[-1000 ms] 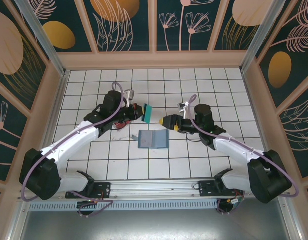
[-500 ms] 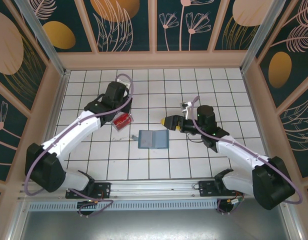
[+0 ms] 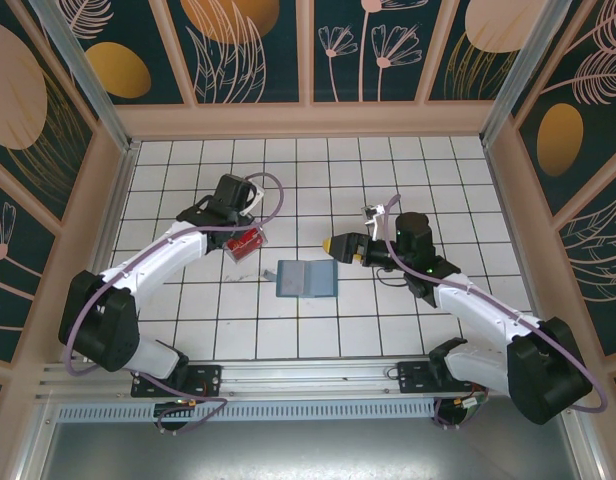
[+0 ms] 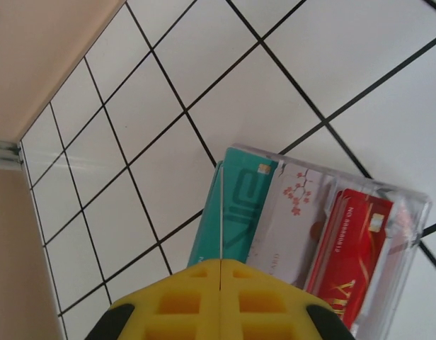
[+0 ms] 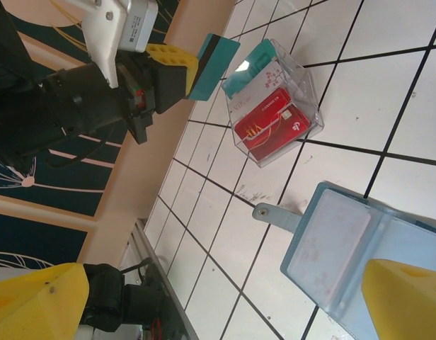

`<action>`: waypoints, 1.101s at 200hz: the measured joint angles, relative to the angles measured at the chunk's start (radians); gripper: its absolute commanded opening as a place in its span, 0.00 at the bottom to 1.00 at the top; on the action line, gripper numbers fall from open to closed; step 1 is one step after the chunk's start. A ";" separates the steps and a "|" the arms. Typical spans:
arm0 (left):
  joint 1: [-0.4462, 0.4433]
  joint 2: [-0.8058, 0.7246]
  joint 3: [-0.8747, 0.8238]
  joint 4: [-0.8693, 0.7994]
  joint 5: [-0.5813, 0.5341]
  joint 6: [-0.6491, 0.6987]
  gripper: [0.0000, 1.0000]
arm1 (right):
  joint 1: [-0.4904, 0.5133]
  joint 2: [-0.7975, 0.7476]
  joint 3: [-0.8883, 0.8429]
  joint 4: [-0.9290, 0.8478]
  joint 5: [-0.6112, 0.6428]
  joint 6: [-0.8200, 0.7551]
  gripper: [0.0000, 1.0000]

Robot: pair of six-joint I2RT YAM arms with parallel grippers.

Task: Take the credit cards out of the card holder

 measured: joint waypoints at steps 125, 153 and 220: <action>0.061 0.064 -0.053 0.114 0.099 0.160 0.00 | -0.010 0.000 -0.002 -0.024 0.001 -0.014 0.99; 0.061 0.069 -0.093 0.144 0.103 0.174 0.00 | -0.010 0.000 -0.004 -0.023 0.003 -0.014 0.99; 0.061 0.079 -0.106 0.179 0.085 0.190 0.00 | -0.011 0.000 -0.015 -0.024 0.003 -0.011 0.99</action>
